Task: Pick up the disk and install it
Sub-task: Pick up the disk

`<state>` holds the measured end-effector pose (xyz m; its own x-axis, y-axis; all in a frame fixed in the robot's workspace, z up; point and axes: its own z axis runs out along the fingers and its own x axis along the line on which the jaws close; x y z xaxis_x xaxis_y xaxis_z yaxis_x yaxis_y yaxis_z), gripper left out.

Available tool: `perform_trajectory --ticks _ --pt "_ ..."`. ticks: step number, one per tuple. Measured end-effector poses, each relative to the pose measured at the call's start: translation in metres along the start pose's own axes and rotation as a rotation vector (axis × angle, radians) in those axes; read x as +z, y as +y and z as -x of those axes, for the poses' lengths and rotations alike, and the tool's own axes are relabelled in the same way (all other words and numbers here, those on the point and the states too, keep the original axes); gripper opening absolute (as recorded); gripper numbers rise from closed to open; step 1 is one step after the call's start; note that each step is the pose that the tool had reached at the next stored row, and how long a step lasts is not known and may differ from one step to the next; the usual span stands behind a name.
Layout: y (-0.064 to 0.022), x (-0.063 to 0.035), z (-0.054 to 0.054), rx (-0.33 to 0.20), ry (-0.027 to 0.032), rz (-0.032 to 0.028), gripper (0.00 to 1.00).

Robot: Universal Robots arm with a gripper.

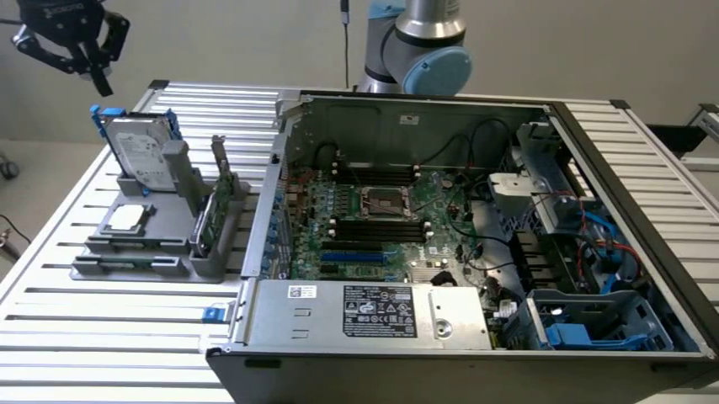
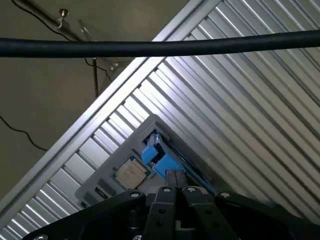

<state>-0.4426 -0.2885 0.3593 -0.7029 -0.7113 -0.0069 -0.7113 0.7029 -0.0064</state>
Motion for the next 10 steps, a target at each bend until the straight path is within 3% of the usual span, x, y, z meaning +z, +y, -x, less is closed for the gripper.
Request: perform_trajectory --ticks 10 --pt "0.0000 0.0001 0.0000 -0.181 -0.0003 0.0022 0.11"
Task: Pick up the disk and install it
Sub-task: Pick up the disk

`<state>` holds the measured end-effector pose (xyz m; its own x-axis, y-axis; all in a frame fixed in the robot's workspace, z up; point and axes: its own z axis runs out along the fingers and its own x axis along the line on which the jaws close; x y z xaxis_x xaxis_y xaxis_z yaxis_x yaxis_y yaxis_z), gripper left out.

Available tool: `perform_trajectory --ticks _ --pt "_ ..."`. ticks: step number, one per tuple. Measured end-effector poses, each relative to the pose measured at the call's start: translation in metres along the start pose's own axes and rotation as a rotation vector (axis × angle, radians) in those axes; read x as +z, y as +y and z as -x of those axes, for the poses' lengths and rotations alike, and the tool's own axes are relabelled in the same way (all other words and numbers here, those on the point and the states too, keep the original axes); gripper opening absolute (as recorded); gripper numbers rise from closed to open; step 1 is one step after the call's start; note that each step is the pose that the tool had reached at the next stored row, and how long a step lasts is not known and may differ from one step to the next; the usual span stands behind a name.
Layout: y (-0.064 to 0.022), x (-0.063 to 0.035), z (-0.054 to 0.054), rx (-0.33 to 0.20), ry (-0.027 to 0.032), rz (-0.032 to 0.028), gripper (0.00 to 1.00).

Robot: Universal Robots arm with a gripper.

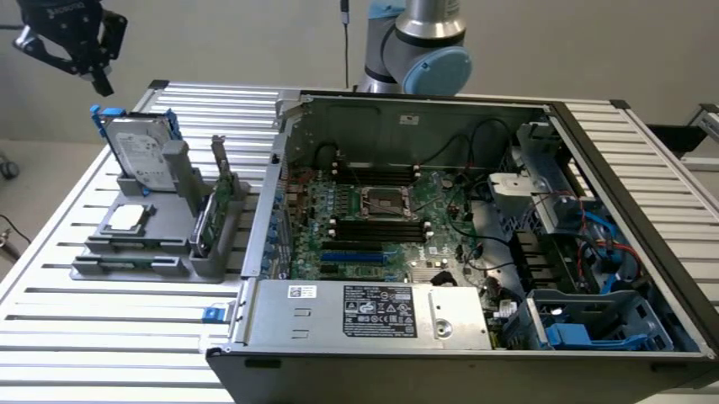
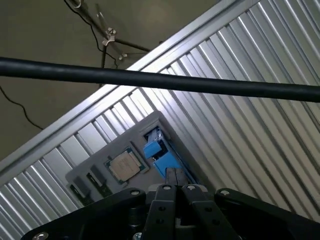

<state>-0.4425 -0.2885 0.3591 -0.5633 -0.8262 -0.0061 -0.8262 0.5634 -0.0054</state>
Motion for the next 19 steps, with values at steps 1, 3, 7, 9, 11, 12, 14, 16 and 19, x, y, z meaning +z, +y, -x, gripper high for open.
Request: perform_trajectory --ticks 1,3,7,9,11,12,14,16,19 --pt "0.0000 0.0000 0.0000 -0.018 0.0000 0.0002 0.11" --pt "0.0000 0.0000 0.0000 -0.054 -0.0001 0.0006 0.11" --pt "0.0000 0.0002 0.0000 -0.128 -0.0004 0.0012 0.11" --pt "0.0000 0.0003 0.0000 -0.164 -0.0005 0.0015 0.11" --pt "0.0000 0.0004 0.0000 -0.200 -0.0006 0.0019 0.11" --pt "0.0000 0.0004 0.0000 -0.218 -0.0008 0.0019 0.11" --pt "0.0000 0.0006 0.0000 -0.255 -0.0009 0.0022 0.11" --pt "0.0000 0.0008 0.0000 -0.291 -0.0011 0.0024 0.11" --pt "0.0000 0.0010 0.0000 -0.345 -0.0013 0.0028 0.11"
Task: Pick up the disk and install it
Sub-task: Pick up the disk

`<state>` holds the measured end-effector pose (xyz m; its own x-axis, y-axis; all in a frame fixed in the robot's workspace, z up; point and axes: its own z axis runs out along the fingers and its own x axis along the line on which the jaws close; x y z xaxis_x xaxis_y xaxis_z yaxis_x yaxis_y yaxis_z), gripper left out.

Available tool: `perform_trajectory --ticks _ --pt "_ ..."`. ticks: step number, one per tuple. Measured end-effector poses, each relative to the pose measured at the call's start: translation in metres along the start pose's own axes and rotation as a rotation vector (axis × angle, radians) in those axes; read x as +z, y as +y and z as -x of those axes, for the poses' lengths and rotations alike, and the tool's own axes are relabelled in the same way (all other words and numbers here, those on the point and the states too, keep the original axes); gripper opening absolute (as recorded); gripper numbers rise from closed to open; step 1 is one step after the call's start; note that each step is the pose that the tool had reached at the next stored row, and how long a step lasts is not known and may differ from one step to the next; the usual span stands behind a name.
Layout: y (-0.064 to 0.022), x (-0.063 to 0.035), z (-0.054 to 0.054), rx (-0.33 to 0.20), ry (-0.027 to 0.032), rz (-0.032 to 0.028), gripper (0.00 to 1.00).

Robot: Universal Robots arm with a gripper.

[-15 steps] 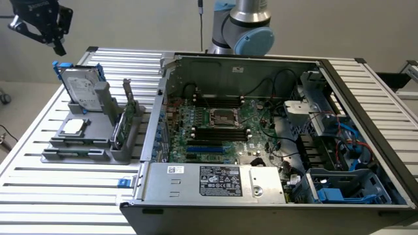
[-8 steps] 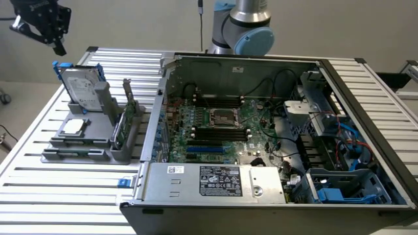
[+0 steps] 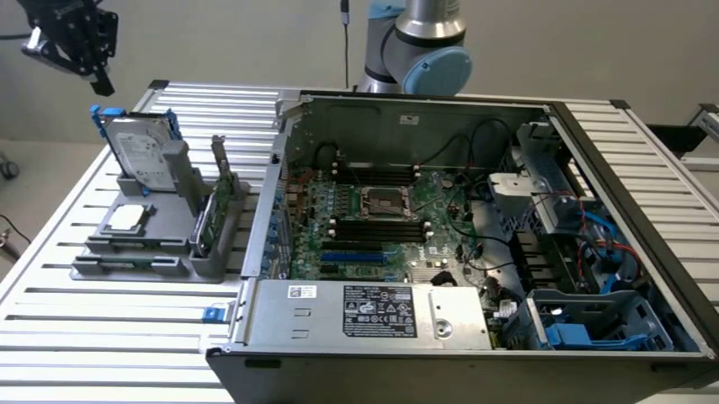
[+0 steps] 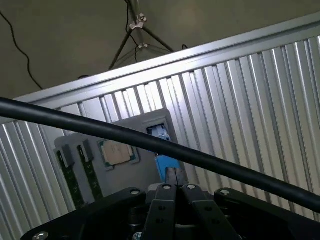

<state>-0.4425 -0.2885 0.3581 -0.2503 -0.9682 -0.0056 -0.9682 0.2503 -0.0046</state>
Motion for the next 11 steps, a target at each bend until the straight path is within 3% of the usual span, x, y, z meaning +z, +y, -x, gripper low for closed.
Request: perform_trajectory --ticks 11 --pt "0.0000 0.0011 0.0000 -0.199 -0.0008 0.0014 0.11"
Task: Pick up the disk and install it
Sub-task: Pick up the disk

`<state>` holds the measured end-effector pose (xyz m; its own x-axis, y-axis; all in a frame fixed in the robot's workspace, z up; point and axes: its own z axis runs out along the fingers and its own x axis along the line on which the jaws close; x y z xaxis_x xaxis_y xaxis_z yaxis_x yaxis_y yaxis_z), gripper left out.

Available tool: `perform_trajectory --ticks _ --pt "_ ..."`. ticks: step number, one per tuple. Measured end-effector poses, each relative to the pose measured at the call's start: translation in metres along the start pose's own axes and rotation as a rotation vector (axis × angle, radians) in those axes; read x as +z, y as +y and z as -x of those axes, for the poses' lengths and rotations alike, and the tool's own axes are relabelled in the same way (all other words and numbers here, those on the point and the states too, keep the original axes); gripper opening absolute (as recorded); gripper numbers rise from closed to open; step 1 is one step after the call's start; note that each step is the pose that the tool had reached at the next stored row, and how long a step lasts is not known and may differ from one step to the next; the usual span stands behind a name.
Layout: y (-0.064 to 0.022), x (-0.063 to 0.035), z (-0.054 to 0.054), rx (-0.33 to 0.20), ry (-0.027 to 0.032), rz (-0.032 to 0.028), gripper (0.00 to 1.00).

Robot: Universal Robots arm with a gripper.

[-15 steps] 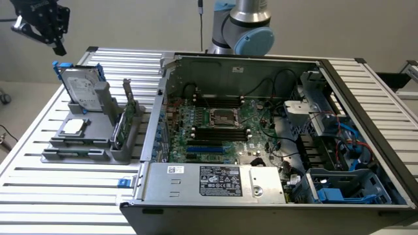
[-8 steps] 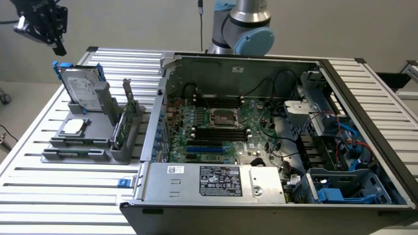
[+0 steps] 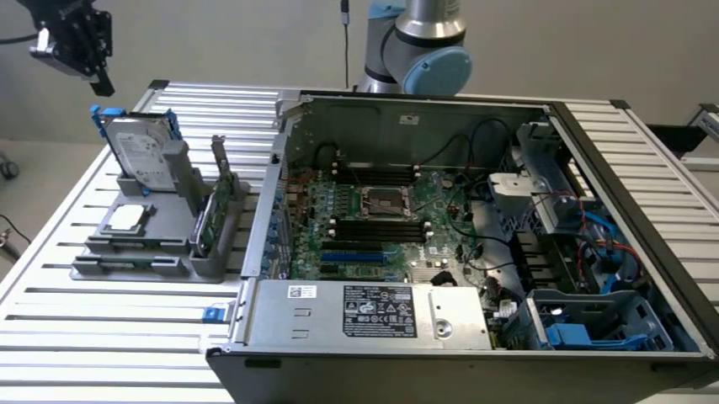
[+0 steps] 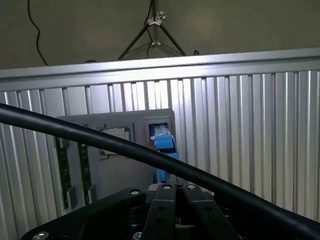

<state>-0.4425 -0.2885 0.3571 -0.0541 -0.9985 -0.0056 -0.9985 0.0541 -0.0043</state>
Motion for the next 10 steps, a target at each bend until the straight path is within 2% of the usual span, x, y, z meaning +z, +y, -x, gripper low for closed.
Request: perform_trajectory --ticks 2,6,8,9,10 --pt "0.0001 0.0003 0.0001 -0.019 -0.0001 0.0001 0.11" --pt "0.0001 0.0004 0.0002 -0.019 -0.0011 0.0002 0.12" --pt "0.0001 0.0010 0.0002 -0.019 -0.0014 -0.0001 0.24" --pt "0.0001 0.0016 0.0002 -0.019 -0.0014 -0.0001 0.24" --pt "0.0002 0.0025 0.0001 -0.019 -0.0014 -0.0001 0.30"
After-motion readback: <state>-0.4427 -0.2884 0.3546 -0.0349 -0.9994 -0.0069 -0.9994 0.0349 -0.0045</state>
